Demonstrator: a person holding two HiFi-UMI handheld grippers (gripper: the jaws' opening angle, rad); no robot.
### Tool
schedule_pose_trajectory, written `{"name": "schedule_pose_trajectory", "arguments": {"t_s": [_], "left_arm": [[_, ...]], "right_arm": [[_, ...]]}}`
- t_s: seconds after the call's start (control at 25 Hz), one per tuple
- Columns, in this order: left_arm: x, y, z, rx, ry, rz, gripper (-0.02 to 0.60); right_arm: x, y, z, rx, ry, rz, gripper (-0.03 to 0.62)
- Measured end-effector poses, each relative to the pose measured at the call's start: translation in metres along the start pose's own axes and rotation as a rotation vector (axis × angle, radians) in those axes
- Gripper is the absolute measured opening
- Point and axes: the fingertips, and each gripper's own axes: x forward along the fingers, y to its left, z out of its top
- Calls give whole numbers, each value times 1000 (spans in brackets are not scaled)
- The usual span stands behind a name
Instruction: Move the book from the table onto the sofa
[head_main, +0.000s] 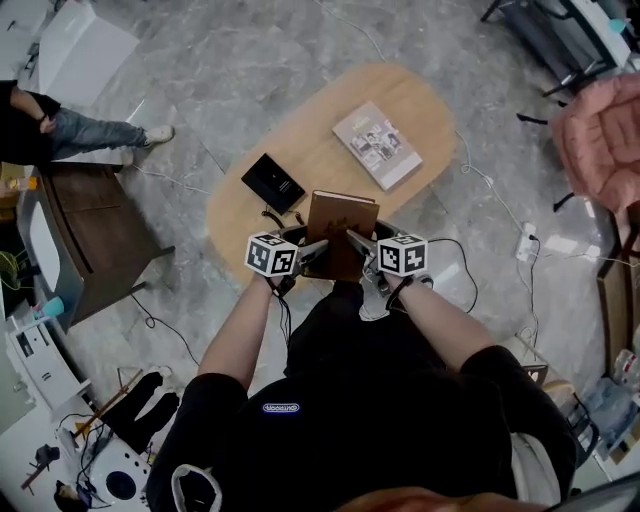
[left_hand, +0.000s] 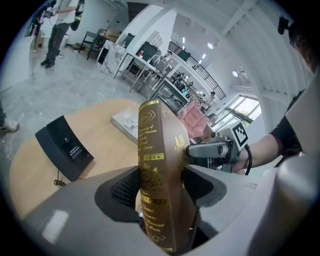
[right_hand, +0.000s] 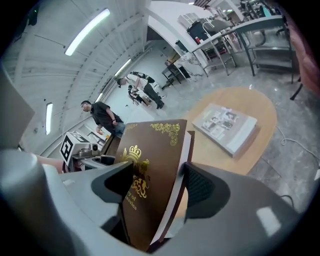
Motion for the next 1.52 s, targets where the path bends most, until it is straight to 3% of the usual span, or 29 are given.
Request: {"name": "schedule_pose_trajectory", "arguments": {"t_s": [0.36, 0.76, 1.0, 1.52], "left_arm": [[-36, -76, 38, 28, -137, 19, 275], [-56, -168, 96, 103, -260, -37, 267], [-38, -245, 144, 219, -316, -110, 261], [41, -414, 197, 443, -283, -292, 255]], "right_arm": [[-74, 44, 50, -89, -65, 23, 330], [-181, 82, 122, -199, -265, 25, 301], [-272, 74, 158, -276, -442, -20, 299], [-467, 18, 172, -285, -718, -173, 298]]}}
